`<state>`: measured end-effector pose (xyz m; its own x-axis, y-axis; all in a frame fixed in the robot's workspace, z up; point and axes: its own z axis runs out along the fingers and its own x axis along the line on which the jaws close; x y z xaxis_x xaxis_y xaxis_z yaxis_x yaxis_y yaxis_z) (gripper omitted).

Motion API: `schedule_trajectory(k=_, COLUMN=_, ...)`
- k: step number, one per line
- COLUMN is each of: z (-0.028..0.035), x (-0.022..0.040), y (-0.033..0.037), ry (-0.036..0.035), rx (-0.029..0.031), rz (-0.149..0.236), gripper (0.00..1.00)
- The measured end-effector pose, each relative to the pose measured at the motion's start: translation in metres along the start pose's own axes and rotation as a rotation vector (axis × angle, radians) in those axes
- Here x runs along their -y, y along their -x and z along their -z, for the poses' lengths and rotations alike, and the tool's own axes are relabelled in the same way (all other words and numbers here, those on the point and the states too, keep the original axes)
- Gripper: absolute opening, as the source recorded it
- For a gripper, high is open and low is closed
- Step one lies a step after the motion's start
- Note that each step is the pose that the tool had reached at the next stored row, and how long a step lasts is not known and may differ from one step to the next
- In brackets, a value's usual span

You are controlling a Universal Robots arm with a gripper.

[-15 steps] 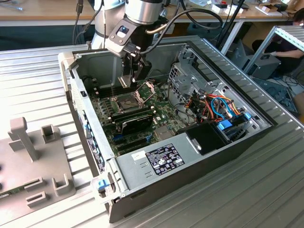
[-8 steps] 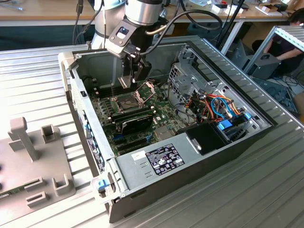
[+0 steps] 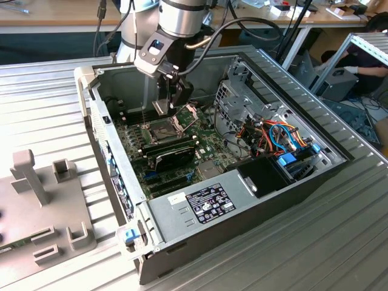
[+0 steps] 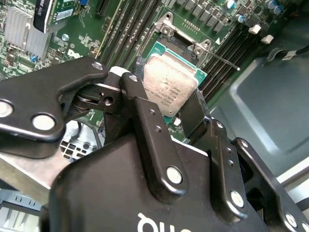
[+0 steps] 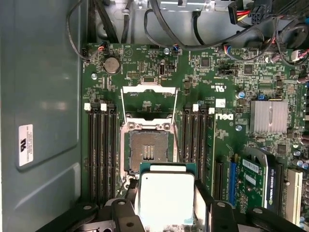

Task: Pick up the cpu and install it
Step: 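Place the cpu into insertion slot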

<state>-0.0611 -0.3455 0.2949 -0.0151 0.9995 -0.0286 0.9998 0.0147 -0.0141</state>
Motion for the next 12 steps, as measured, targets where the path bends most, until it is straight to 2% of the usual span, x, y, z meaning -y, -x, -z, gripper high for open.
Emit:
schedule_trajectory(k=7, z=-0.0143, x=-0.0011, y=-0.0004, ry=0.0001, rx=0.0, rz=0.0, gripper=0.55)
schedule_trajectory(k=10, z=-0.0225, x=-0.0074, y=-0.0006, ry=0.0001, rx=0.0001, rz=0.0, gripper=0.55)
schedule_trajectory(k=12, z=-0.0246, x=-0.0092, y=-0.0007, ry=0.0, rx=0.0001, rz=0.0, gripper=0.55)
